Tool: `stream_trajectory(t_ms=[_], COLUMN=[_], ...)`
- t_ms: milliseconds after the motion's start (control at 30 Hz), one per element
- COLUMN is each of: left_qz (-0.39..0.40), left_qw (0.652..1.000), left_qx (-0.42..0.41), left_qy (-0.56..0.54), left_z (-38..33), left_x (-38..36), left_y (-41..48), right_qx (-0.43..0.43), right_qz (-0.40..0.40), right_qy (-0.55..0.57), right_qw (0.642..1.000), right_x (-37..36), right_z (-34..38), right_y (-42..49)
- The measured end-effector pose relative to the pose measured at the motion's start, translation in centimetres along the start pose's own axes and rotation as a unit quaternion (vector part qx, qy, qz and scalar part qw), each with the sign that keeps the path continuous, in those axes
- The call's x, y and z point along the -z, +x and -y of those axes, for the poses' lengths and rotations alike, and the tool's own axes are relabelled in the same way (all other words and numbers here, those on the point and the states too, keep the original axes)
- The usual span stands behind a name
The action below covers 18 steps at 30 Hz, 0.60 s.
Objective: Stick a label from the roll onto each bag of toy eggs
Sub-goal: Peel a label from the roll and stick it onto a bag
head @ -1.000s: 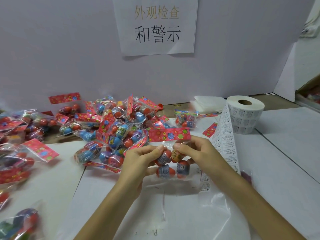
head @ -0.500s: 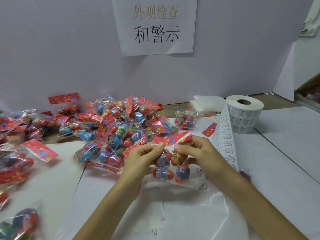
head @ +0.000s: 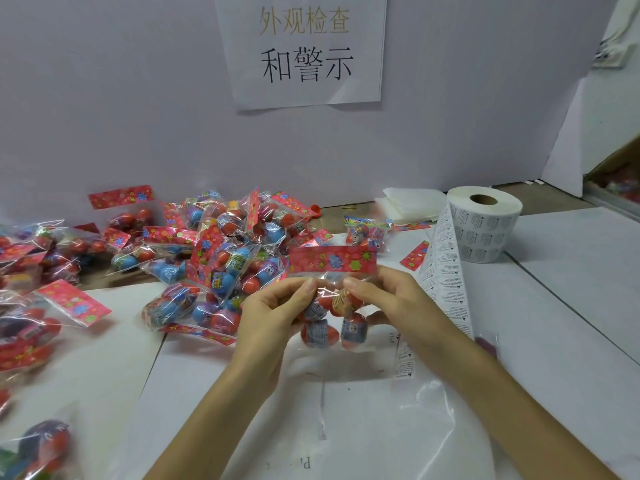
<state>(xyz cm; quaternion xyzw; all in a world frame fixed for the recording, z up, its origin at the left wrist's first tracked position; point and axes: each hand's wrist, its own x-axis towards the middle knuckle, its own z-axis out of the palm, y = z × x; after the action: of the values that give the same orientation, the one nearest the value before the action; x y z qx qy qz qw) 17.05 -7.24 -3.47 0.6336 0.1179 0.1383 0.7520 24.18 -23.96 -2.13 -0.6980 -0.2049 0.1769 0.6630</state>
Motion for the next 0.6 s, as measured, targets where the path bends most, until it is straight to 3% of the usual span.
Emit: stream_trajectory(t_ms=[100,300,600], left_qz=[-0.01,0.012,0.131], left_qw=[1.0,0.999,0.988], left_qx=[0.005,0.03,0.079], left_qy=[-0.014,-0.008,-0.032], left_z=[-0.1,0.0,-0.3], left_x=[0.3,-0.2,0.4], left_y=[0.1,0.1,0.2], right_qx=[0.01,0.002,0.022], right_qz=[0.013,-0.034,-0.124], right_qy=[0.001,0.016,0.073], right_qw=[1.0,0.999,0.989], right_x=[-0.1,0.1,0.9], right_z=[0.1,0.1,0.3], right_y=[-0.1,0.2,0.5])
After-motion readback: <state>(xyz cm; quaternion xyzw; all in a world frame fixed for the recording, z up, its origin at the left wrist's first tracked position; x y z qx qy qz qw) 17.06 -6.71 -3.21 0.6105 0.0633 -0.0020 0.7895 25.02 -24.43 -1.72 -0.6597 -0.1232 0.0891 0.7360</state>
